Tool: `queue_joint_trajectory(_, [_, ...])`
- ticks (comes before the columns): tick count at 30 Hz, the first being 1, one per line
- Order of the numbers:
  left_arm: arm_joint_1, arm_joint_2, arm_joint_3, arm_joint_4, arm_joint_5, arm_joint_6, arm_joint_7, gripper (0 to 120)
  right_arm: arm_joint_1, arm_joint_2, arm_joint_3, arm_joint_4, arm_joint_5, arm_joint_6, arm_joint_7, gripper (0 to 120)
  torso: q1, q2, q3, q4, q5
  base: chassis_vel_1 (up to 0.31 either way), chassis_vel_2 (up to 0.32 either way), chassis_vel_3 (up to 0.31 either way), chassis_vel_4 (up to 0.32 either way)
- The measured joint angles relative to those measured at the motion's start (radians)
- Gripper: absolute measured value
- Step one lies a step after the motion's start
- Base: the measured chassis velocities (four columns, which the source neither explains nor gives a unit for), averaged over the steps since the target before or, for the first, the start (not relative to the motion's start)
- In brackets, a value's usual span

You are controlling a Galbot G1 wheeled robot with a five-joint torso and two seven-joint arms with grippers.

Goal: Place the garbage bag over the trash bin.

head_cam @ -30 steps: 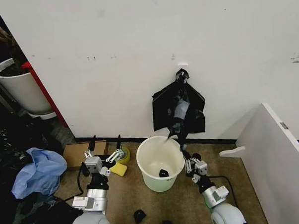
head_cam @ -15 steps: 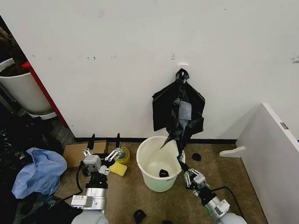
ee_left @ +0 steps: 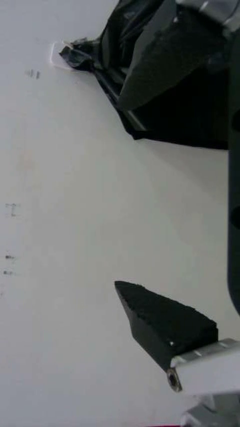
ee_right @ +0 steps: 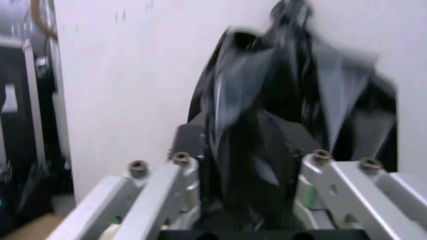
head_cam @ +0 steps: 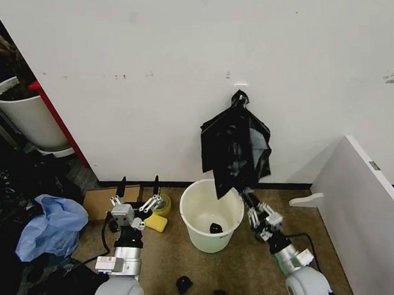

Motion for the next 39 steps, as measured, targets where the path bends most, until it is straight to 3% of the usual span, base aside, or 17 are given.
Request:
queue_joint_trajectory(3, [0.000,0.001,0.000,0.002,0.000,0.000,0.000,100,0.002,0.000,0.008,0.016,0.039,0.011,-0.011,36,0.000,0.000,0.000,0.0000,-0.0001,0.000,0.000,0.000,0.000])
queue_joint_trajectory(5, [-0.001,0.003,-0.001,0.005,0.000,0.001,0.000,100,-0.019,-0.001,0.027,0.040,0.074,0.046,-0.012,48,0.000,0.000,0.000,-0.0004,-0.0001,0.000,0.000,0.000,0.000])
queue_joint_trajectory(10, [0.000,0.003,0.000,0.012,0.006,0.001,0.000,100,-0.021,0.012,0.022,0.074,0.004,-0.021,0.206,68,0.000,0.000,0.000,-0.0004,-0.0001,0.000,0.000,0.000,0.000])
queue_joint_trajectory(11, [0.000,0.003,0.000,0.012,0.006,0.001,0.000,100,-0.021,0.012,0.022,0.074,0.004,-0.021,0.206,68,0.000,0.000,0.000,-0.0004,-0.0001,0.000,0.000,0.000,0.000])
queue_joint_trajectory(17, [0.015,0.004,0.000,0.012,0.018,0.001,0.000,100,0.060,0.035,0.003,0.003,-0.002,-0.076,0.227,94,0.000,0.000,0.000,-0.0001,-0.0001,0.000,0.000,0.000,0.000])
queue_joint_trajectory(21, [0.019,0.004,-0.004,0.008,0.019,0.001,0.000,100,0.096,0.050,-0.014,-0.033,-0.027,-0.088,0.199,100,0.000,0.000,0.000,-0.0003,0.0001,0.000,0.000,0.000,0.000])
queue_joint_trajectory(26, [0.025,0.001,-0.007,0.004,0.024,0.001,-0.001,100,0.168,0.068,-0.033,-0.092,-0.035,-0.115,0.196,92,0.000,0.000,0.000,-0.0001,0.0000,0.000,0.000,0.000,0.000])
queue_joint_trajectory(32, [0.034,-0.009,-0.007,0.003,0.033,0.000,-0.002,100,0.239,0.105,-0.070,-0.122,0.010,-0.168,0.190,66,0.000,0.000,0.000,-0.0001,-0.0002,0.000,0.000,0.000,0.000])
queue_joint_trajectory(33, [0.034,-0.009,-0.007,0.003,0.033,0.000,-0.002,100,0.239,0.105,-0.070,-0.122,0.010,-0.168,0.190,66,0.000,0.000,0.000,-0.0001,-0.0002,0.000,0.000,0.000,0.000])
queue_joint_trajectory(36, [0.038,-0.012,-0.008,0.001,0.035,-0.002,-0.002,100,0.260,0.116,-0.072,-0.147,-0.043,-0.169,0.201,56,0.000,0.000,0.000,-0.0001,-0.0001,0.000,0.000,0.000,0.000])
queue_joint_trajectory(39, [0.043,-0.015,-0.009,-0.002,0.036,-0.003,-0.003,100,0.289,0.125,-0.070,-0.189,-0.131,-0.168,0.259,54,0.000,0.000,0.000,-0.0003,0.0000,0.000,0.000,0.000,0.000])
